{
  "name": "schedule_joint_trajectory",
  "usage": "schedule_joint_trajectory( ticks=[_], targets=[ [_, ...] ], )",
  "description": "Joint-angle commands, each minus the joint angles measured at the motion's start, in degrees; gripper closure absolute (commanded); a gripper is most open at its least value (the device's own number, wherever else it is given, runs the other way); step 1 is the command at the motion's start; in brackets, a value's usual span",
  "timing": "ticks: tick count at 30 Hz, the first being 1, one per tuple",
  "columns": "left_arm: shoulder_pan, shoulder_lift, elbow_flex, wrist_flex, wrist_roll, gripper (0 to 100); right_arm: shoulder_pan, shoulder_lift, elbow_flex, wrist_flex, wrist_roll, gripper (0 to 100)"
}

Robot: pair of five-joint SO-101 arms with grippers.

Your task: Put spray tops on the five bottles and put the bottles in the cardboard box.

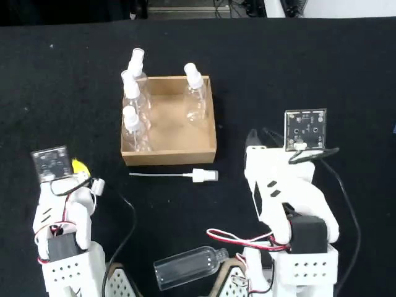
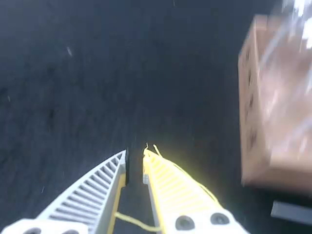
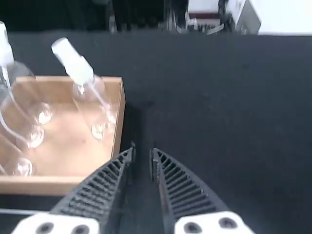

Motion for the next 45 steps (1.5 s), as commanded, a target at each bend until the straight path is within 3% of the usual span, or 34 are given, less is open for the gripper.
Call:
schedule_joint_trajectory(
  ticks=[1, 8, 12, 18, 24, 28, 30, 33, 37, 41, 45],
  targets=[
    [0.0, -0.6, -10.6, 8.7, -3.1, 94, 2.2, 4.1, -0.7, 0.3, 1.3, 95.5],
    [-0.4, -0.4, -16.8, 14.8, -10.7, 82, 7.7, 21.8, -1.1, -5.2, 2.6, 95.5],
    [-0.4, -0.4, -16.5, 17.1, -11.5, 83, 7.8, 33.7, -9.0, 2.4, 6.4, 94.0],
    [-0.5, -0.4, -14.7, 17.3, -11.3, 83, 7.8, 40.8, -20.1, 22.6, 21.9, 73.4],
    [-0.6, -0.5, -5.7, 12.6, -11.2, 83, 6.0, 34.8, -22.7, 35.3, 41.4, 71.7],
    [-0.7, -0.5, -5.5, 12.7, -10.5, 83, -0.4, 28.9, -19.5, 38.2, 54.9, 71.7],
    [-0.7, -0.5, -5.1, 12.9, -6.9, 83, -4.4, 27.0, -16.3, 37.6, 60.3, 71.7],
    [-6.6, -0.5, -5.6, 13.2, -2.7, 83, -12.0, 24.7, -10.9, 36.5, 65.1, 71.7],
    [-15.7, -0.5, -5.1, 9.7, 0.3, 83, -25.4, 23.1, -5.1, 33.2, 62.5, 71.7],
    [-17.5, -0.5, -5.2, 9.1, 1.7, 83, -38.9, 22.9, -0.1, 28.8, 56.7, 71.7],
    [-18.1, -0.5, -5.3, 9.1, 1.8, 83, -47.9, 23.2, 1.5, 28.4, 53.4, 71.7]
  ],
)
